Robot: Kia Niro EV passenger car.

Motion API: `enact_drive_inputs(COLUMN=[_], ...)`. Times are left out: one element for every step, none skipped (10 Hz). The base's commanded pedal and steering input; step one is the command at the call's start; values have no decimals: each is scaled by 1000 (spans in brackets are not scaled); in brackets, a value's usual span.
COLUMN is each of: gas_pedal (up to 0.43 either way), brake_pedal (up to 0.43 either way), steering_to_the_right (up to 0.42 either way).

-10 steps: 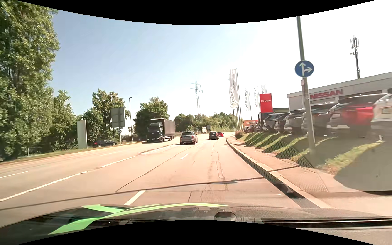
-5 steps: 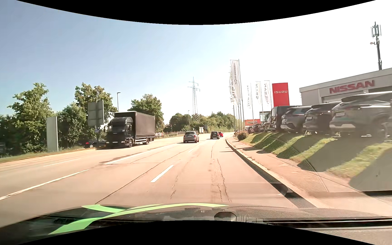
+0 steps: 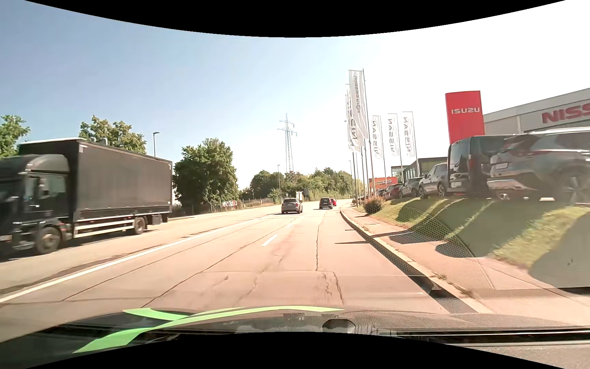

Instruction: Follow the waypoints while adhering to traffic rules and regulations

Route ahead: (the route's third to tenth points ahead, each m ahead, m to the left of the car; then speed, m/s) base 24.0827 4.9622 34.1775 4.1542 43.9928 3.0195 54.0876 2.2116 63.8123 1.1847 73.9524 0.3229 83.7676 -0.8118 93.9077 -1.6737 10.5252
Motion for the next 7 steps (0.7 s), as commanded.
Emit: enact_drive_inputs(gas_pedal=[157,177,189,189,189,189,177], brake_pedal=[0,0,0,0,0,0,0], steering_to_the_right=[3,3,3,3,2,2,2])
